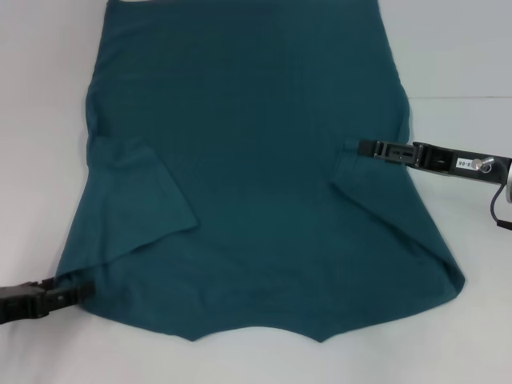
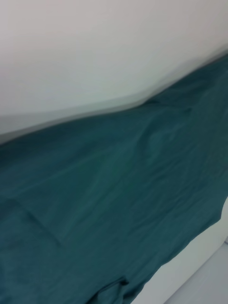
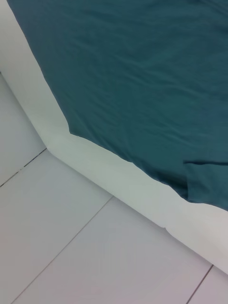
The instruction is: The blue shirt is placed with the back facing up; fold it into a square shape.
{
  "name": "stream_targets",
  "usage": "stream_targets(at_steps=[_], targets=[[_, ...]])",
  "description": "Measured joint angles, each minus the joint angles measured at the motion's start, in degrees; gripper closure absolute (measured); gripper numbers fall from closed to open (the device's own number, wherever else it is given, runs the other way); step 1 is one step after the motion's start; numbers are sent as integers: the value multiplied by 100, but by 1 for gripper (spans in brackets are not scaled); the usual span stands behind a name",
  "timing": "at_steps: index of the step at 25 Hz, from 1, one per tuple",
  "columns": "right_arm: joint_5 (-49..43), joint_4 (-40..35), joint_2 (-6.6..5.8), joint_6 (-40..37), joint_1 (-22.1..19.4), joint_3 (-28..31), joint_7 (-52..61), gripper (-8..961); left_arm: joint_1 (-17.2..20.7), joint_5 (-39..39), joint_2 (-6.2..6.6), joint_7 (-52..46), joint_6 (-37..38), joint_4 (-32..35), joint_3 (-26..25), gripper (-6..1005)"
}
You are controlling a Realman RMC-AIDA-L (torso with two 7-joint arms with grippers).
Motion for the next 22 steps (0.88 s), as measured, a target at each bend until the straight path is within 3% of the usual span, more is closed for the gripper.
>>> stream_targets(at_steps=[22], targets=[[10,0,9,37,4,9,11,22,-280,9,16,-11,-184,-159,34,290]])
